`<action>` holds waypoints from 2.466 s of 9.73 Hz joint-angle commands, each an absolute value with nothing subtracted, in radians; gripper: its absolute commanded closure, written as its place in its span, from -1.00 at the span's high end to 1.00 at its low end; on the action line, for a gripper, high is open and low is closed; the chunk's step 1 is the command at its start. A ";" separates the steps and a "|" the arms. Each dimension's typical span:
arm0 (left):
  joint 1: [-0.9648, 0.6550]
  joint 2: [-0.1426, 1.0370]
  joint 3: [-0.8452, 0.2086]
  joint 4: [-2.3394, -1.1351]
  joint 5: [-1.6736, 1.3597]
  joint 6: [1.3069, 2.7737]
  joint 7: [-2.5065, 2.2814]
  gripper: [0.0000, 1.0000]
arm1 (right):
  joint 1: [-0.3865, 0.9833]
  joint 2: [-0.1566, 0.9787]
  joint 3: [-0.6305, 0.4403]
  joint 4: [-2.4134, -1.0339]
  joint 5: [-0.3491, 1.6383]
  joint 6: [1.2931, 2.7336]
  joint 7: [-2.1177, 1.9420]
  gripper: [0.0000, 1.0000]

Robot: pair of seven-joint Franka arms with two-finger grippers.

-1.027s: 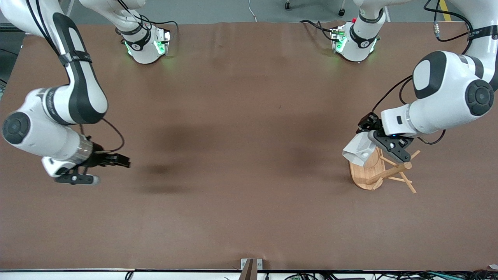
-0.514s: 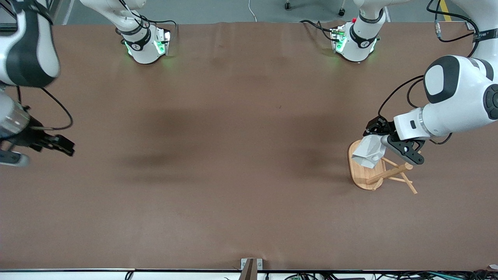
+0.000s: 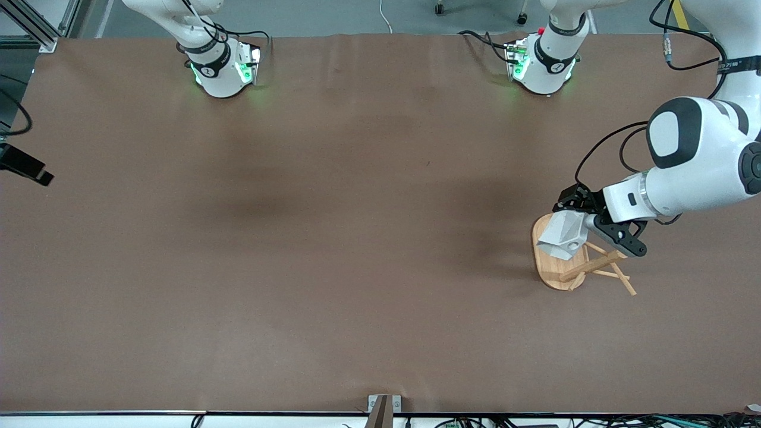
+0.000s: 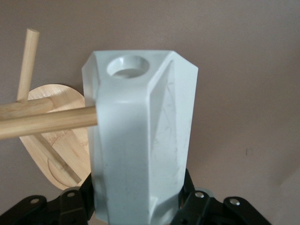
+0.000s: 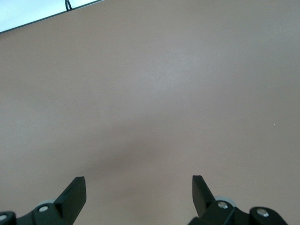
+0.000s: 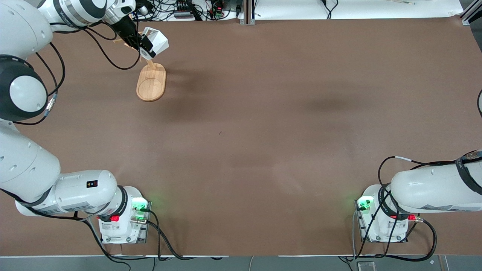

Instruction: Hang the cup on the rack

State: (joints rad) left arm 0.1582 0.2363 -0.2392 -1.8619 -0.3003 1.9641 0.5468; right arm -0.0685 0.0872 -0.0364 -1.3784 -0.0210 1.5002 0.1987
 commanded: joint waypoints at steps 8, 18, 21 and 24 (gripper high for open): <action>0.161 0.267 -0.180 -1.847 -0.348 1.970 0.388 1.00 | -0.094 0.090 -0.038 -1.399 -0.025 1.500 0.100 1.00; -0.036 -0.031 -0.049 -1.757 -0.117 1.680 0.114 1.00 | -0.120 0.092 -0.086 -1.393 -0.009 1.488 0.097 1.00; -0.032 0.015 -0.055 -1.545 -0.081 1.536 0.008 1.00 | -0.103 0.092 -0.078 -1.393 -0.011 1.503 0.097 1.00; -0.020 0.039 -0.058 -1.428 -0.052 1.392 -0.014 1.00 | -0.064 0.091 -0.052 -1.393 -0.023 1.503 0.110 1.00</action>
State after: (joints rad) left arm -0.0215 0.0059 -0.0557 -1.4576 -0.0771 1.4471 0.0104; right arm -0.0729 0.1008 -0.0664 -1.3864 -0.0179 1.4987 0.1064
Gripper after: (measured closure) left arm 0.000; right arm 0.000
